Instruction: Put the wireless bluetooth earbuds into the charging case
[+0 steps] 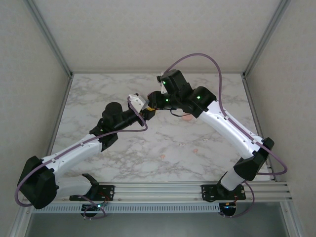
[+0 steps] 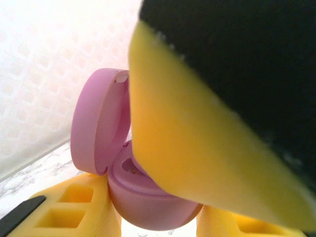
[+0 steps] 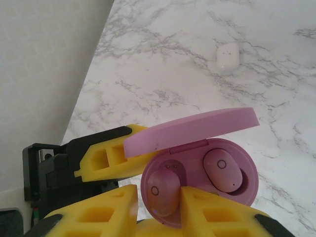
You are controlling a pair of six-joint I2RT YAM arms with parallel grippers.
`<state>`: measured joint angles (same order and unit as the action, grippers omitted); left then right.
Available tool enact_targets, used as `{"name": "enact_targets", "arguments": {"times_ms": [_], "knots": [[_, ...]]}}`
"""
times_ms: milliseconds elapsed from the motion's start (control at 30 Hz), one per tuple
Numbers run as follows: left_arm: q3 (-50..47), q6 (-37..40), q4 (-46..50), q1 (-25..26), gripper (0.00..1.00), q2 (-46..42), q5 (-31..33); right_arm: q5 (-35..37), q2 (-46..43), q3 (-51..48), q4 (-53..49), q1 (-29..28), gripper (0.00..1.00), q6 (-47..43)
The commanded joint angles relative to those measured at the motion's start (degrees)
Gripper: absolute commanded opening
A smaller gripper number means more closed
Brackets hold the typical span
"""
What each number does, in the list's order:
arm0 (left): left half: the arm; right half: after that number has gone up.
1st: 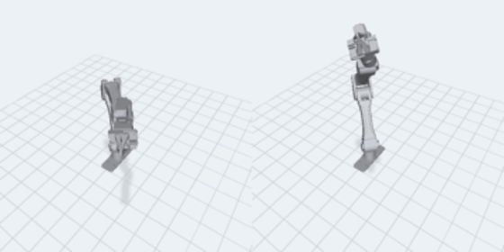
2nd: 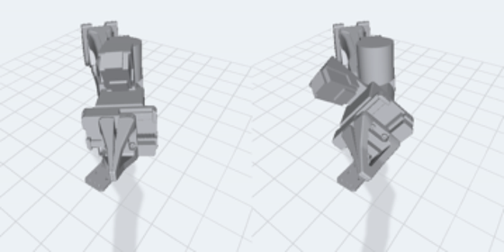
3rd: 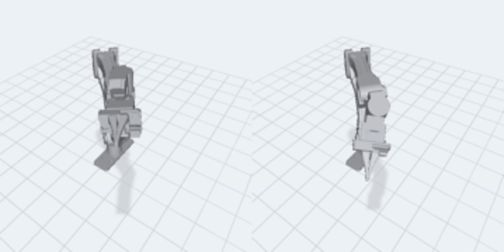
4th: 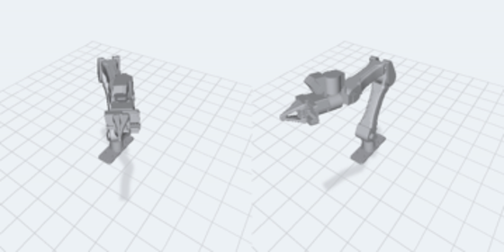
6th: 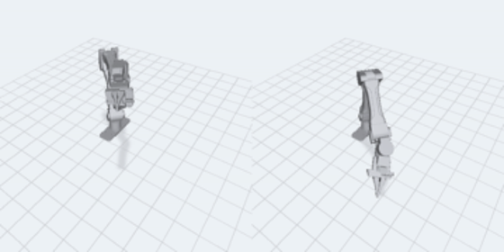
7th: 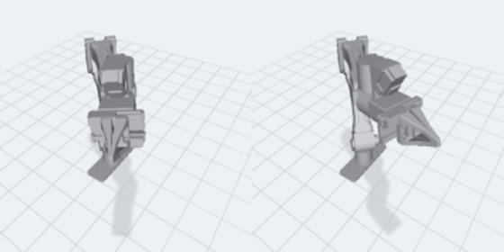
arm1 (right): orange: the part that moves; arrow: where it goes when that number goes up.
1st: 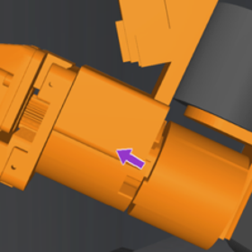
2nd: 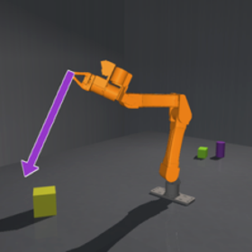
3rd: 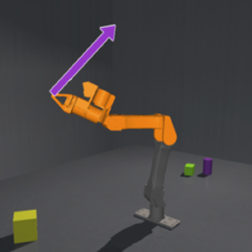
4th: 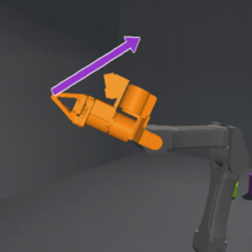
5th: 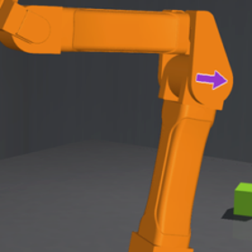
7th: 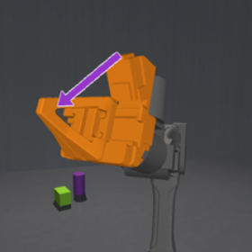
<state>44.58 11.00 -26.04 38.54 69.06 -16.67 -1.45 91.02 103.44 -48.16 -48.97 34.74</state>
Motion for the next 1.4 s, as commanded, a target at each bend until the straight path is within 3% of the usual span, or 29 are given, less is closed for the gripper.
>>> {"name": "enact_targets", "arguments": {"times_ms": [0,467,633,800,1033,1133,1367], "knots": [[2.71,-1.09,-4.02,0.32,0.29,-0.66,-0.73,0.72,0.31,1.87,-2.93,-0.73,0.29,-1.17],[2.0,-0.51,-3.45,0.31,0.29,-1.97,-1.39,1.73,-7.52,0.5,1.19,-0.27,0.41,-2.73],[2.09,-0.13,-2.19,0.3,0.29,-2.64,-3.27,4.39,-9.31,0.1,2.05,4.0,0.42,-3.01],[2.7,0.22,0.05,0.3,0.29,-3.95,-5.29,-3.49,-4.88,3.25,1.51,9.99,0.44,-3.1],[3.41,0.3,1.61,0.29,0.3,-4.98,-6.89,-12.09,4.87,12.91,-2.28,11.62,0.49,-5.23],[3.46,-0.83,0.39,0.29,0.3,-4.72,-4.66,-16.56,7.56,15.1,-3.69,11.53,0.5,-5.99],[5.84,-4.81,-4.01,-0.27,0.3,-1.53,-3.45,-20.55,-0.7,0.32,4.38,12.12,0.55,-4.1]]}}
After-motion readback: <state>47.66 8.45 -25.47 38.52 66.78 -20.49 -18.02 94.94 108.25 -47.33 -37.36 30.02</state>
